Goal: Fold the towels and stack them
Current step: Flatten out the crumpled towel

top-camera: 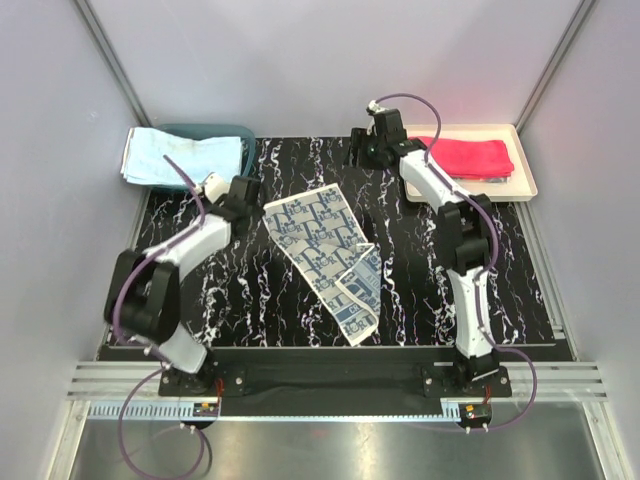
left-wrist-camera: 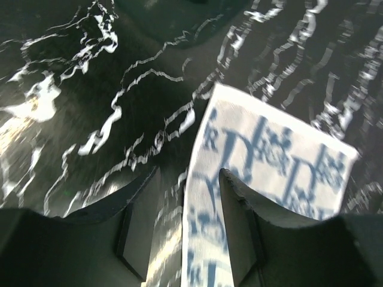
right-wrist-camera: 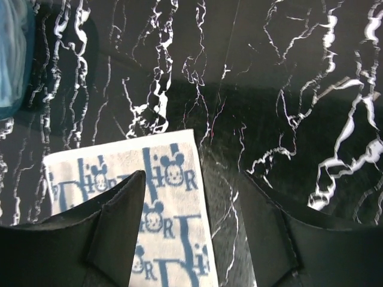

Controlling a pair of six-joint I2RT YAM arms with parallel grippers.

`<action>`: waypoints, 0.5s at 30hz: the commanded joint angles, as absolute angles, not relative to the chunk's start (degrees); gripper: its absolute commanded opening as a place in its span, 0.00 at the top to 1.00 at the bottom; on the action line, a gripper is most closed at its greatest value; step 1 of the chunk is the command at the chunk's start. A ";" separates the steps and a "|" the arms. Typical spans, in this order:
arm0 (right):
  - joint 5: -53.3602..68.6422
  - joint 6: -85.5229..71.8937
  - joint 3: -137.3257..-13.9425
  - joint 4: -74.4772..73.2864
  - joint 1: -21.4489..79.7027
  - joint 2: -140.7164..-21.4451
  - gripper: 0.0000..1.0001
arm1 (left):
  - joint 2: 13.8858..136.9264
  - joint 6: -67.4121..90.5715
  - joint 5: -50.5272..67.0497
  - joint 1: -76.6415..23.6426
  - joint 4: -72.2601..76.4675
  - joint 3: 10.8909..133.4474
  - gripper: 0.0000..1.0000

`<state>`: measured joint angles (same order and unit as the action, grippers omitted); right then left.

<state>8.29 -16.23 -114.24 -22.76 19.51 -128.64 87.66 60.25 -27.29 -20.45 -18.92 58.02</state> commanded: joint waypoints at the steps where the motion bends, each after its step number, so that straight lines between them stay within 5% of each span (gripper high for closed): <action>1: 11.07 -13.62 -122.24 -27.23 19.95 -134.11 0.31 | 94.02 59.59 -22.15 -17.59 -15.46 64.14 0.52; 15: 10.46 -8.97 -132.63 -29.71 22.67 -146.69 0.37 | 115.92 55.99 -19.86 -14.06 -16.61 79.62 0.54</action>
<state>10.57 -11.60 -129.25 -29.74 20.29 -146.12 114.56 56.84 -20.64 -14.72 -17.28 76.58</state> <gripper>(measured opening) 0.626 0.463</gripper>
